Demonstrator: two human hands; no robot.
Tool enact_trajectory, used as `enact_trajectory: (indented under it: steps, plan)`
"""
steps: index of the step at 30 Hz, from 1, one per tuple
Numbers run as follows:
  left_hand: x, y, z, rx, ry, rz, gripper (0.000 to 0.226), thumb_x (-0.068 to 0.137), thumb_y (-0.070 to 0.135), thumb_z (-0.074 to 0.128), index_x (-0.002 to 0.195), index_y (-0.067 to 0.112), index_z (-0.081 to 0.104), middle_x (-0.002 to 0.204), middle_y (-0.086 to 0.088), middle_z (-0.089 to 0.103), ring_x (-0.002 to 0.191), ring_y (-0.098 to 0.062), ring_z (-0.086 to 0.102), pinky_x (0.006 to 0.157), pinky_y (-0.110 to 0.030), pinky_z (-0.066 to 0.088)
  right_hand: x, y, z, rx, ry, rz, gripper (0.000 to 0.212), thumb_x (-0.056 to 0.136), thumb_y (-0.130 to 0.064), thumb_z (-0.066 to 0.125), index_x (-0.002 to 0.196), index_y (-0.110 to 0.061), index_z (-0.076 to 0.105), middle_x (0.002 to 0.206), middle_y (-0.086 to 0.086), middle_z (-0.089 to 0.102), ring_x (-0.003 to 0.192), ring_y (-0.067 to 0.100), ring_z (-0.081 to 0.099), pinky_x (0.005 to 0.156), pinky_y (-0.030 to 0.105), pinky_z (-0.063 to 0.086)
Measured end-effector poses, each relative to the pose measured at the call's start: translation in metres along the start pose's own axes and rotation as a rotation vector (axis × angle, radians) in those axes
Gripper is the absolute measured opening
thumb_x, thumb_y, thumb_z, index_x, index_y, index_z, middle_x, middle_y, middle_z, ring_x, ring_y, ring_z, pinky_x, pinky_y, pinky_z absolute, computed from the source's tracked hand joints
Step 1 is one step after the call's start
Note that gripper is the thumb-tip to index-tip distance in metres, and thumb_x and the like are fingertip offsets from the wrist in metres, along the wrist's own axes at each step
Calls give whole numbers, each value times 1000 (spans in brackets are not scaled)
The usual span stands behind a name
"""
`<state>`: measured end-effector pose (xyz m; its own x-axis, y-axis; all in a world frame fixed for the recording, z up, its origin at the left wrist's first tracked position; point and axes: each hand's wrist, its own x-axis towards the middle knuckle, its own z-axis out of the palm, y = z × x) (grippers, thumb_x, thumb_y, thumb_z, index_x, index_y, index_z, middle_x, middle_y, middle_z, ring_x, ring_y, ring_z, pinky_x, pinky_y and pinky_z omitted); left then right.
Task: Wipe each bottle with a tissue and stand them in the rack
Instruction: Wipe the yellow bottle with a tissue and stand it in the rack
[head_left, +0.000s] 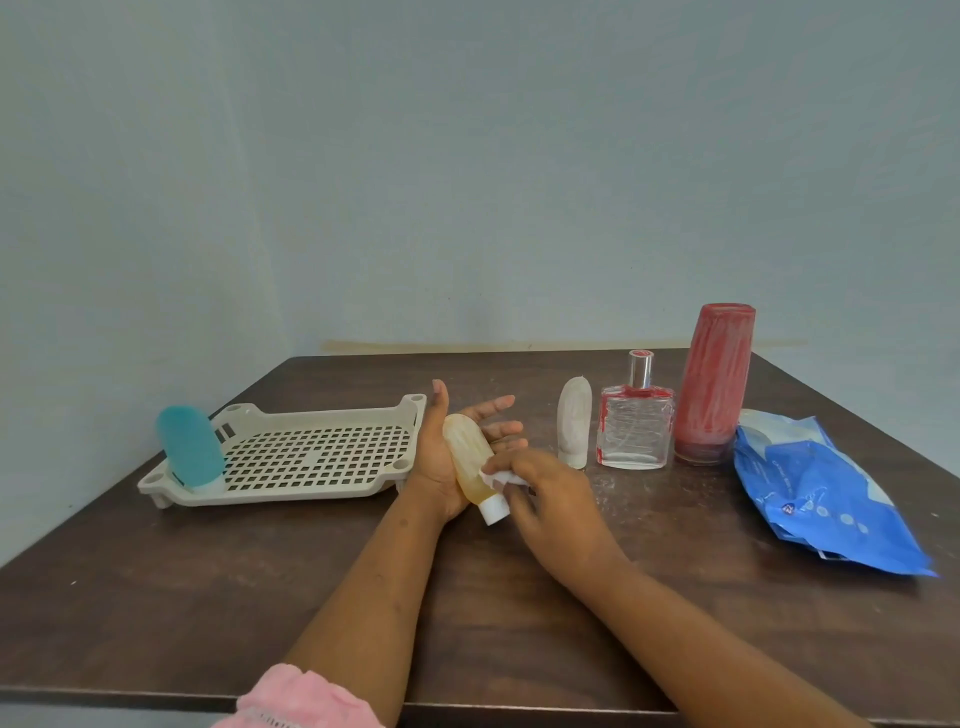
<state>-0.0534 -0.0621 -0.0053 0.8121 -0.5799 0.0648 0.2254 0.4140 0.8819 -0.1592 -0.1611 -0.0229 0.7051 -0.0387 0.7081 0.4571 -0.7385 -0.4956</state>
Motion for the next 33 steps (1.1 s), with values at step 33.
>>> enact_trajectory:
  steps: [33]
  plan:
    - [6, -1, -2, 22, 2, -36, 88, 69, 76, 36, 101, 0, 65, 75, -15, 70, 60, -25, 66, 65, -34, 54, -3, -4, 7, -113, -66, -136, 23, 86, -6, 52, 105, -12, 63, 112, 1, 61, 101, 10, 55, 84, 18, 44]
